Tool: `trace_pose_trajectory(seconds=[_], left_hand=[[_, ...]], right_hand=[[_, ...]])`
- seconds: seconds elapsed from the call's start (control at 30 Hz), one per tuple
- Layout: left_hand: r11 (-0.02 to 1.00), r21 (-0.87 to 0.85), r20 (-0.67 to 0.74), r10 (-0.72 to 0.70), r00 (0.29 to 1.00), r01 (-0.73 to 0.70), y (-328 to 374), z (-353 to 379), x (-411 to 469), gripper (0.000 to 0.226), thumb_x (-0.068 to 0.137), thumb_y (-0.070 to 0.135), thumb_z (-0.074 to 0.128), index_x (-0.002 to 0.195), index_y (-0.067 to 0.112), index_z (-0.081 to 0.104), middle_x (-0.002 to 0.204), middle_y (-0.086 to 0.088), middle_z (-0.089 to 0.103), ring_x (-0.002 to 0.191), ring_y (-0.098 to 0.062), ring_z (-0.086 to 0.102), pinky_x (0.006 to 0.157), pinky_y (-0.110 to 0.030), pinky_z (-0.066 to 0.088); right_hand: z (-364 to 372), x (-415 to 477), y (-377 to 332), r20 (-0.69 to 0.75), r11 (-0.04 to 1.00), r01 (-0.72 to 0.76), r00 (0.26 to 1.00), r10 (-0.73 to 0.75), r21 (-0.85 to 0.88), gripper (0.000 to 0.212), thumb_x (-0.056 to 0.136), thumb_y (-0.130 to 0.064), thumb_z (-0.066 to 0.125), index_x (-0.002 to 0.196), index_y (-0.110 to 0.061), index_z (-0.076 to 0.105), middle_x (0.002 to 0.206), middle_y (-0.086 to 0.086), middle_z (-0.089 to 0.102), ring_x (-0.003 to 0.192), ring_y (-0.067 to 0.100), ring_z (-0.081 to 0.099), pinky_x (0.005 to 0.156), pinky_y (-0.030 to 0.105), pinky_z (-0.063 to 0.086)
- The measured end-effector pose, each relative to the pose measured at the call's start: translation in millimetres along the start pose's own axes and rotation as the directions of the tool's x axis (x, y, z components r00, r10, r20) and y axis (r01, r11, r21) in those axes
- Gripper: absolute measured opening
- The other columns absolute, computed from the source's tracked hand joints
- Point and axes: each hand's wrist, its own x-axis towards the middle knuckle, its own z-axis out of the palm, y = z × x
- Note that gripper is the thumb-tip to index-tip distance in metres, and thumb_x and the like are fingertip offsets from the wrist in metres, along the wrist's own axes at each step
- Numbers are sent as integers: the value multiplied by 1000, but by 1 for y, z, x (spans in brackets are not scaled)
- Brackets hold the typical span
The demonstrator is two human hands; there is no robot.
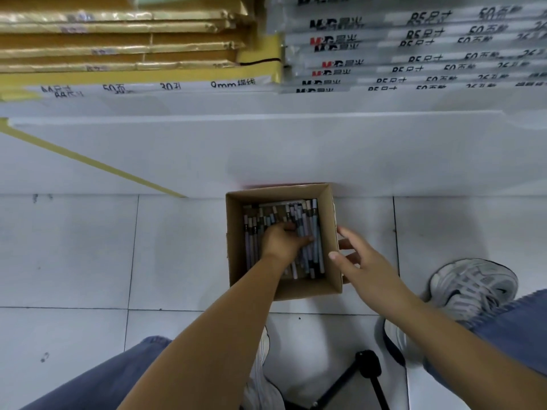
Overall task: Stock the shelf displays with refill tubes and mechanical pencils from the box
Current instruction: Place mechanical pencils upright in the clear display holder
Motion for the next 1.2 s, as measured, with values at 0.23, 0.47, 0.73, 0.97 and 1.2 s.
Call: trace_pose_trajectory(seconds=[0.23, 0.47, 0.73, 0.97, 1.2], left_hand=[[998, -68, 73, 13, 997, -8, -5, -1, -5, 62, 84, 26, 78, 139, 13, 52, 130, -6, 64, 117, -23, 60, 95, -32, 47], [990, -138, 68, -3, 998, 13, -13, -23, -8, 64, 86, 23, 77, 142, 12, 50, 131, -7, 64, 121, -25, 60, 107, -47, 46], [989, -139, 202, -10, 979, 39, -2, -8, -10, 45, 88, 18, 74, 130, 12, 59, 130, -9, 66, 119, -26, 62, 108, -44, 46], [1000, -20, 205, 16, 979, -12, -1, 1, -1, 52, 88, 29, 74, 134, 15, 56, 132, -6, 62, 120, -26, 59, 99, -37, 47], [960, -254, 344, -27, 939, 121, -3, -3, -1, 46, 88, 16, 73, 131, 13, 59, 128, -10, 66, 117, -27, 62, 105, -45, 48]], right_hand=[[-4, -1, -6, 30, 994, -41, 999, 38, 104, 45, 96, -33, 54, 137, -46, 38, 122, -10, 55, 96, 7, 64, 66, 19, 55], [-8, -2, -8, 47, 994, -51, 998, 46, 97, 43, 96, -34, 54, 131, -52, 37, 122, -14, 54, 98, 6, 63, 65, 17, 54], [-7, -3, -9, 51, 995, -54, 997, 50, 80, 45, 97, -33, 52, 138, -45, 36, 124, -11, 53, 100, 7, 62, 65, 17, 55], [-7, -2, -11, 63, 993, -62, 996, 56, 100, 44, 98, -31, 52, 137, -45, 37, 125, -9, 54, 100, 8, 62, 68, 19, 56], [-8, -1, -11, 80, 991, -70, 995, 62, 111, 44, 97, -32, 52, 136, -46, 36, 126, -9, 53, 103, 8, 61, 67, 18, 55]])
